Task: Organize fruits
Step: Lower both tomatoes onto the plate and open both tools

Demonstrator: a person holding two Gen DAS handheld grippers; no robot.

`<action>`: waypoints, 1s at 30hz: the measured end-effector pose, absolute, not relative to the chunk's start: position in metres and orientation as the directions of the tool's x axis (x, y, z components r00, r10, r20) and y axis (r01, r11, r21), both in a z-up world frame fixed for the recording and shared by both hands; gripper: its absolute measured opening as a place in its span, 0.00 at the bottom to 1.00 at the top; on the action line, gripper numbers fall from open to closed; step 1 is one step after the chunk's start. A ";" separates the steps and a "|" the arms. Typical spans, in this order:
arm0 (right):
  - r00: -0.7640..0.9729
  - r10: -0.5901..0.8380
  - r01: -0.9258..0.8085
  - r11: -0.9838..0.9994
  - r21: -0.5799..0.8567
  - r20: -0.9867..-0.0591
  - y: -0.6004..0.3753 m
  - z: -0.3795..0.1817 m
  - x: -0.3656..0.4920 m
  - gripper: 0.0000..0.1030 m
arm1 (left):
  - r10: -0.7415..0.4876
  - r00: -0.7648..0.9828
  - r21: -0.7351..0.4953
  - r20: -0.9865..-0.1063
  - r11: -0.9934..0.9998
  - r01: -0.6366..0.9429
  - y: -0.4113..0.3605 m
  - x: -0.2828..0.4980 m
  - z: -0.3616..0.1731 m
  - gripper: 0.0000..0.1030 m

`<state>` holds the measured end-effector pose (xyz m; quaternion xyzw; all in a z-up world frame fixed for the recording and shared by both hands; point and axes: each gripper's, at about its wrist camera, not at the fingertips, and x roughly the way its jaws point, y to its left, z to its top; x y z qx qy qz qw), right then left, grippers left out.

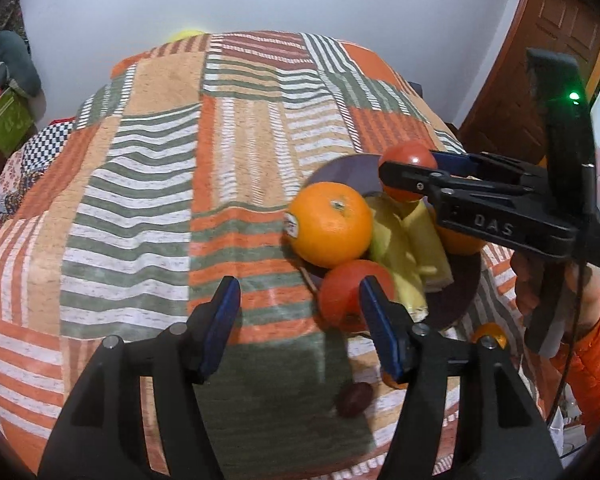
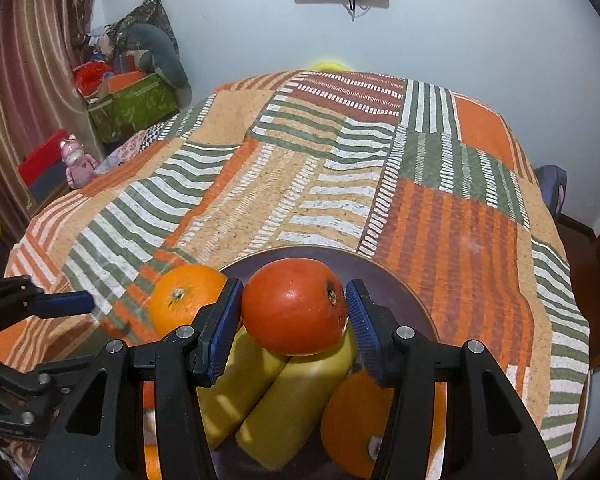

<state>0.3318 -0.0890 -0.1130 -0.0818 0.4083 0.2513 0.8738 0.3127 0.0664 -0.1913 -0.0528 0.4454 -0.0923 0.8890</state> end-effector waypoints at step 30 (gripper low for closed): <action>0.541 0.391 -0.549 0.835 0.040 -0.745 -0.086 -0.093 0.316 0.53 | -0.135 0.638 -0.098 -0.758 0.991 0.093 0.064 0.308 -0.176 0.60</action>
